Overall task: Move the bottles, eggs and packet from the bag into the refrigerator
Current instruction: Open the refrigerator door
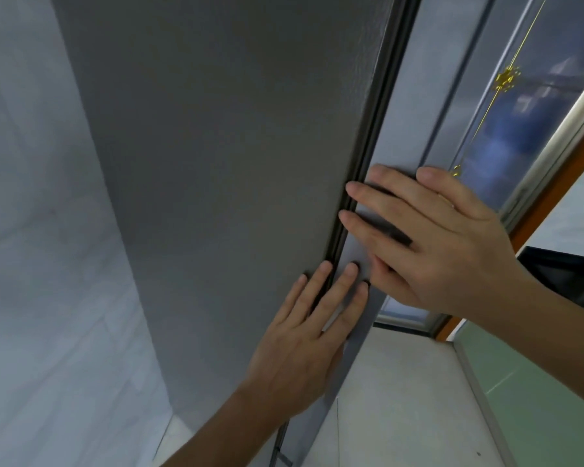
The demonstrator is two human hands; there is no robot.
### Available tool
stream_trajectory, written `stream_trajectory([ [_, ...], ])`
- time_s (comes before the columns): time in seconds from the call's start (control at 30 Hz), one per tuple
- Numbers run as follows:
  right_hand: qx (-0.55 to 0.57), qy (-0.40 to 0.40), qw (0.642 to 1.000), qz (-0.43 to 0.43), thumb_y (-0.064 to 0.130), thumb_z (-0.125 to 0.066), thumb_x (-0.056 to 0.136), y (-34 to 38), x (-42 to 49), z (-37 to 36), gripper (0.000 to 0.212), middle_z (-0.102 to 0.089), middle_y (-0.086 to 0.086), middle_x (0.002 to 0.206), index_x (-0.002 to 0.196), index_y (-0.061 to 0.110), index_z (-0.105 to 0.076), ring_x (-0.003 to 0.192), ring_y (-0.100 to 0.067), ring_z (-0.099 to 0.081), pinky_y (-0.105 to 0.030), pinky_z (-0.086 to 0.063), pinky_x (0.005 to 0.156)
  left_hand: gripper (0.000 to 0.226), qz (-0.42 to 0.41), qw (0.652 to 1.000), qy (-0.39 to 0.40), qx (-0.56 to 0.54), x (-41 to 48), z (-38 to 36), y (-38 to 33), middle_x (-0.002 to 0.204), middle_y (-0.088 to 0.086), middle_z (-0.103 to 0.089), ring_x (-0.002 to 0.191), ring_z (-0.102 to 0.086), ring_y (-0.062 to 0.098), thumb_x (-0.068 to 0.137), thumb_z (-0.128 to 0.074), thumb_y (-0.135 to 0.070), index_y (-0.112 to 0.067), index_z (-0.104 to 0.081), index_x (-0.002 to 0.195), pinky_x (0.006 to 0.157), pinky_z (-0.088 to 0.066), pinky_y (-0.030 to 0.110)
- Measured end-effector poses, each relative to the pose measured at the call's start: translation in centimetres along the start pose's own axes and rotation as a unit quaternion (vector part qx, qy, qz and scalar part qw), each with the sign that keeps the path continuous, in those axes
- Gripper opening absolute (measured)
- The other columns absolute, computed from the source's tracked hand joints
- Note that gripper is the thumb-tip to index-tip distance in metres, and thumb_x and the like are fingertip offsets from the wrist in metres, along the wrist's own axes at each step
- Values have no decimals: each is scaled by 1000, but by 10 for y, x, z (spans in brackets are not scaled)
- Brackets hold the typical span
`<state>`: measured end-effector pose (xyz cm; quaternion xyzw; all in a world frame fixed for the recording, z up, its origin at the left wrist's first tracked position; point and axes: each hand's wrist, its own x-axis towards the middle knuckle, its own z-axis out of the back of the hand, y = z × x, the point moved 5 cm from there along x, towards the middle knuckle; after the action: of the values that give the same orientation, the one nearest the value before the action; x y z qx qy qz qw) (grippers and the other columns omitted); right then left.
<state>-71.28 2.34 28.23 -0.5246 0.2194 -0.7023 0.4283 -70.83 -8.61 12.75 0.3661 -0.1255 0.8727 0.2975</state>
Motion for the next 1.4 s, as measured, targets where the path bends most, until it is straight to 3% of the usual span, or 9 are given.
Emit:
stream_trajectory([
  [0.3, -6, -21, 1000, 18, 24, -58, 85, 1, -9, 1, 36, -62, -12, 135, 114, 11, -73, 129, -31, -56, -43, -34, 111, 75, 3, 1000, -15, -26, 0, -1, -12, 166, 8, -8, 153, -10, 28, 94, -58, -13, -12, -17, 157, 121, -27, 47],
  [0.47, -34, -15, 999, 39, 21, -58, 78, -14, -52, 18, 45, -61, -14, 135, 119, 9, -72, 130, -34, -54, -47, -28, 114, 60, -84, 995, -17, -44, 5, -8, -42, 166, 6, -9, 153, -13, 29, 100, -46, -23, -19, -22, 155, 120, -27, 49],
  [0.63, -71, 24, 997, 27, 19, -54, 75, -34, -106, 48, 52, -61, -17, 136, 123, 9, -70, 131, -36, -51, -51, -24, 115, 50, -177, 976, -39, -123, 17, -19, -77, 162, 6, -26, 151, -23, 25, 102, -38, -21, -17, -33, 152, 119, -30, 46],
  [0.73, -92, 48, 995, -10, 17, -56, 74, -45, -142, 68, 49, -57, -16, 137, 122, 10, -66, 133, -37, -48, -55, -22, 118, 53, -202, 959, -60, -188, 26, -33, -83, 159, 8, -33, 148, -31, 25, 94, -45, -14, -18, -41, 147, 116, -33, 45],
  [0.83, -102, 78, 988, -88, 11, -60, 75, -54, -179, 89, 41, -56, -18, 134, 116, 9, -65, 129, -40, -49, -61, -30, 112, 56, -173, 950, -74, -250, 42, -51, -80, 153, 10, -40, 142, -40, 25, 86, -54, -4, -14, -48, 141, 114, -36, 44],
  [0.93, -105, 114, 971, -180, 4, -62, 74, -60, -212, 107, 36, -56, -24, 130, 110, 5, -66, 126, -45, -52, -63, -39, 104, 56, -148, 954, -25, -258, 61, -86, -77, 152, 11, -43, 139, -44, 27, 86, -60, -4, -9, -51, 141, 107, -42, 50],
  [1.07, -92, 154, 941, -286, 4, -59, 78, -52, -252, 117, 35, -59, -28, 128, 113, 4, -62, 126, -46, -52, -62, -40, 103, 63, -139, 955, 57, -256, 88, -127, -86, 155, 6, -39, 140, -42, 25, 86, -65, -11, -12, -44, 146, 103, -46, 50],
  [1.27, -40, 220, 923, -314, 8, -61, 79, -31, -296, 82, 36, -64, -23, 127, 113, 4, -71, 125, -41, -56, -58, -41, 105, 69, -155, 958, 107, -217, 132, -172, -120, 161, 5, -28, 148, -28, 21, 87, -60, -18, -15, -36, 152, 117, -32, 43],
  [1.4, -8, 253, 897, -361, 14, -58, 84, -43, -328, 40, 45, -60, -19, 134, 127, 5, -64, 129, -38, -53, -54, -40, 108, 75, -167, 960, 139, -175, 163, -206, -145, 164, 5, -22, 151, -20, 22, 87, -57, -21, -16, -28, 155, 121, -23, 47],
])
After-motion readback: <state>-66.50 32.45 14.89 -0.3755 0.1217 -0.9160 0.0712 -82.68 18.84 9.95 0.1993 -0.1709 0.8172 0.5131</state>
